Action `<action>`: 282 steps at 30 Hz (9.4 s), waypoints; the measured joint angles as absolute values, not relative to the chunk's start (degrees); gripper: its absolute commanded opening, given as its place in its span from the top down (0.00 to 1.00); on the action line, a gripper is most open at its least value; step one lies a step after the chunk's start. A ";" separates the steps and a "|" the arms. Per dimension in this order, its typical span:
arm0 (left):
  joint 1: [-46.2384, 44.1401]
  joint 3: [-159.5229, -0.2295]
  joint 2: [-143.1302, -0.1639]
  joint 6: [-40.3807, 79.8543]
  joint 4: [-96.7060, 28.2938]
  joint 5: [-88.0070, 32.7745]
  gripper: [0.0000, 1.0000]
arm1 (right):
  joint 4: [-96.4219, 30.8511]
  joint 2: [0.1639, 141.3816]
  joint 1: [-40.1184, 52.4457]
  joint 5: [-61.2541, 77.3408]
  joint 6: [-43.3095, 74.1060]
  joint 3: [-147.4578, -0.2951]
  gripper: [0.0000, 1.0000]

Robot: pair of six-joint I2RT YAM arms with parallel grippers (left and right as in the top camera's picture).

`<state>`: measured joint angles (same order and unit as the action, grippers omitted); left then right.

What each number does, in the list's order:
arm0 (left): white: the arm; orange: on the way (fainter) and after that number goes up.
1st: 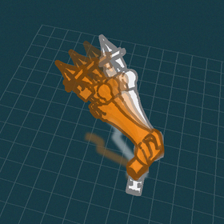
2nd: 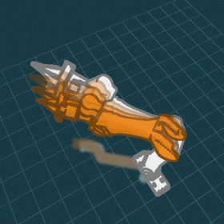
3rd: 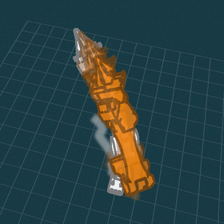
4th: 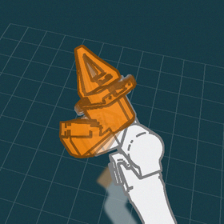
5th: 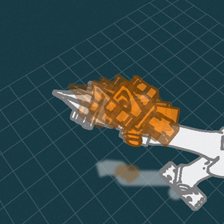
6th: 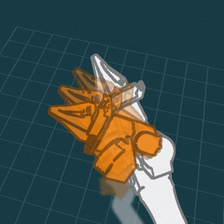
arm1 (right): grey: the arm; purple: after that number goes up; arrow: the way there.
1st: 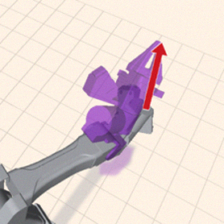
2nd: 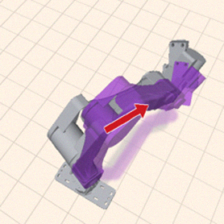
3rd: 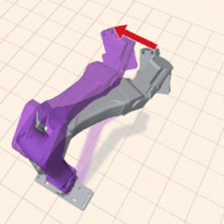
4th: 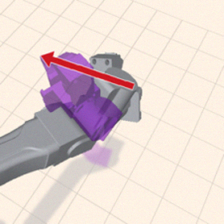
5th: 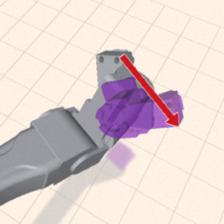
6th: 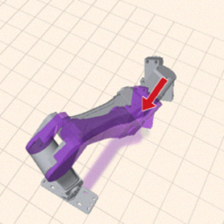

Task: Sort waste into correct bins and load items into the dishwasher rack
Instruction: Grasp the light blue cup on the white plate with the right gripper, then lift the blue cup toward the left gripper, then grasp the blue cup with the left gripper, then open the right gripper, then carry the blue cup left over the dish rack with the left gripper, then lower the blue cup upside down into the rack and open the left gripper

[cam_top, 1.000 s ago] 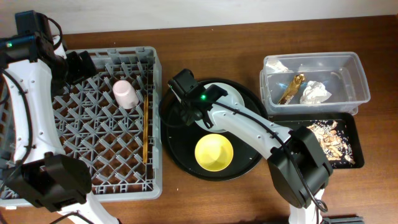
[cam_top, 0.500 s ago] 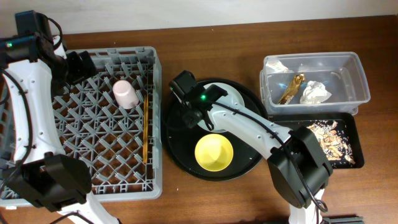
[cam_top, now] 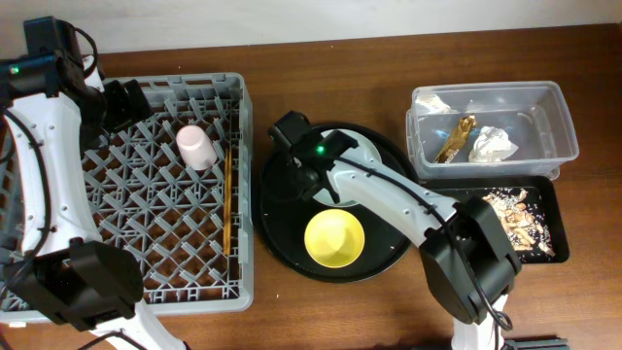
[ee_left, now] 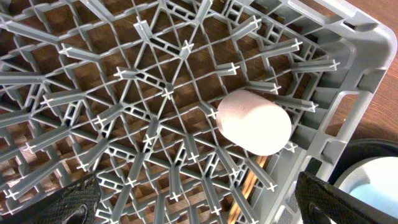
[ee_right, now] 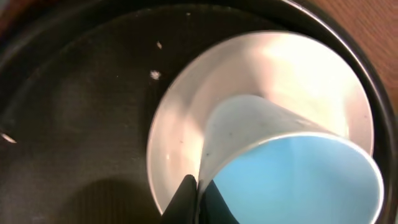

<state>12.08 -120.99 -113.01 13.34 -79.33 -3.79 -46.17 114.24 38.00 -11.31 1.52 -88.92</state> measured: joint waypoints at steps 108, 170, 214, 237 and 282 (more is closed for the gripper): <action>-17.98 -121.08 -95.26 -30.39 -91.09 -64.97 0.48 | -45.80 79.55 8.71 90.17 6.39 -90.54 0.90; -6.02 -87.20 -93.32 14.55 -84.05 5.58 0.58 | -67.31 83.50 6.70 29.78 6.48 -83.99 0.02; -1.30 -91.55 -93.32 16.34 -78.19 1.91 0.62 | -67.31 83.55 6.70 29.76 6.46 -83.99 0.01; -1.30 -90.45 -99.88 16.34 -76.14 1.58 0.54 | -67.31 83.55 6.70 29.78 6.48 -83.99 0.02; 1.69 -84.51 -100.51 11.57 -74.83 -8.67 0.99 | -67.31 83.55 6.70 29.76 6.44 -83.96 0.02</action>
<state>1.69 -84.51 -100.51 11.57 -74.83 -8.67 -67.31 83.55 6.70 29.76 6.44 -83.96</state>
